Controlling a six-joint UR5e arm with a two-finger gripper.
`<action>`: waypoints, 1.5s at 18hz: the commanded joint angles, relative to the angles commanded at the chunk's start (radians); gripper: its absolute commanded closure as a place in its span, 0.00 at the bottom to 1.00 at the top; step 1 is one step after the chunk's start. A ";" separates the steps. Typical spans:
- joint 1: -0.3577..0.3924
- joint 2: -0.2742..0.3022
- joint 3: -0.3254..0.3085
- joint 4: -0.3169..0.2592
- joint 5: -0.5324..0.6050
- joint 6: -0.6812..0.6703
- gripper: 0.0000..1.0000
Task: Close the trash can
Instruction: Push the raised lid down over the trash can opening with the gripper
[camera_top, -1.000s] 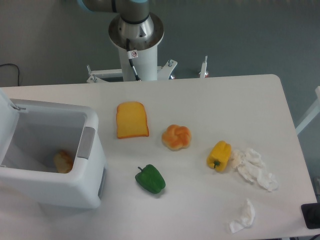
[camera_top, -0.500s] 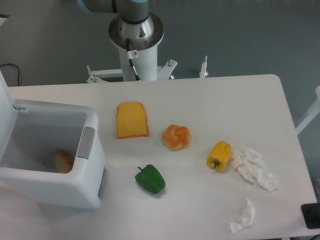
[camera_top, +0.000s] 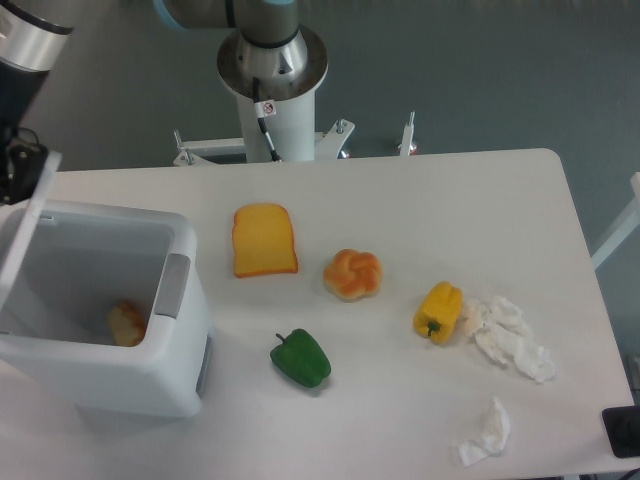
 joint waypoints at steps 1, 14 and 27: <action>0.000 0.000 -0.005 0.000 0.026 0.002 0.00; 0.061 -0.005 -0.043 0.000 0.057 0.063 0.00; 0.084 -0.014 -0.052 -0.002 0.055 0.051 0.00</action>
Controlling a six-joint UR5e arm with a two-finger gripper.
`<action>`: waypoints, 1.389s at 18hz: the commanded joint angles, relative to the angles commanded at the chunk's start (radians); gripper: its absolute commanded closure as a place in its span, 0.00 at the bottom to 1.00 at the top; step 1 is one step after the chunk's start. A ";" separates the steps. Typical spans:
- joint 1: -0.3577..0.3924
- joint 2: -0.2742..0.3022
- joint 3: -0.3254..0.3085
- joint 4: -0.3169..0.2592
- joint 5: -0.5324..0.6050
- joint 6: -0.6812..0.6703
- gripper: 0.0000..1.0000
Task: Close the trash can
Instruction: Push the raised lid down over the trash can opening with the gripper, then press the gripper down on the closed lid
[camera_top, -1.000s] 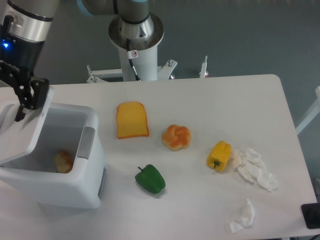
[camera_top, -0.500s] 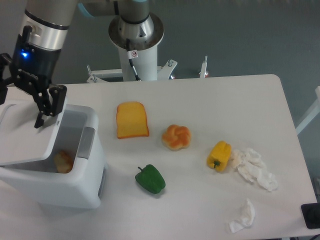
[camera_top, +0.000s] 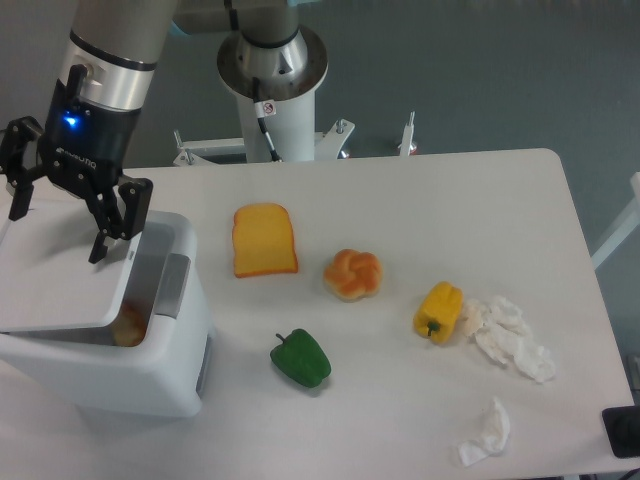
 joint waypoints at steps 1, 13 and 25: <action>0.003 0.000 0.000 0.000 0.000 0.000 0.00; 0.032 0.002 -0.008 -0.002 -0.002 -0.003 0.00; 0.031 -0.002 -0.021 0.000 -0.002 -0.006 0.00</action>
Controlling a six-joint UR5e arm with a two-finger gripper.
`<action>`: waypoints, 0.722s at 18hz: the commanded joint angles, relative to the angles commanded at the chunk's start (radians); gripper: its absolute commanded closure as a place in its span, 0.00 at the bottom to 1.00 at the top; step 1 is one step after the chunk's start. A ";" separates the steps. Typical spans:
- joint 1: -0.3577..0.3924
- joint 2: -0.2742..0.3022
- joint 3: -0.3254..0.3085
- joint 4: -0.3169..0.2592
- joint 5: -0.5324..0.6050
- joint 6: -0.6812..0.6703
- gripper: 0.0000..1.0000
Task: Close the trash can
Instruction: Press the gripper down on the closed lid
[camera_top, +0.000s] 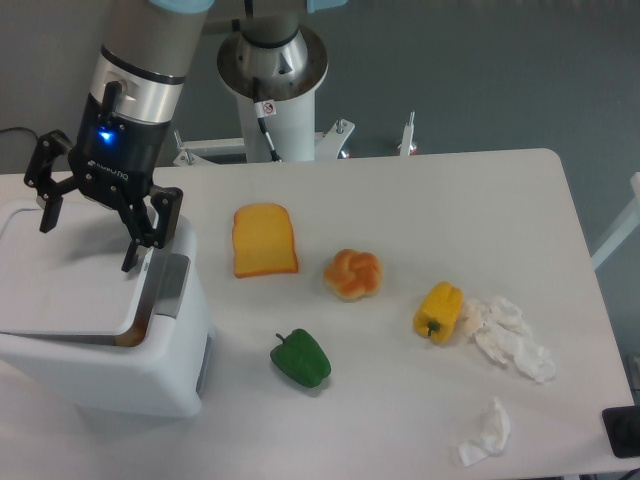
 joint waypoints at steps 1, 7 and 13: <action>0.000 0.000 0.000 0.000 0.000 0.000 0.00; 0.000 -0.006 0.000 0.000 0.000 0.002 0.00; 0.000 -0.023 0.000 0.000 0.002 0.003 0.00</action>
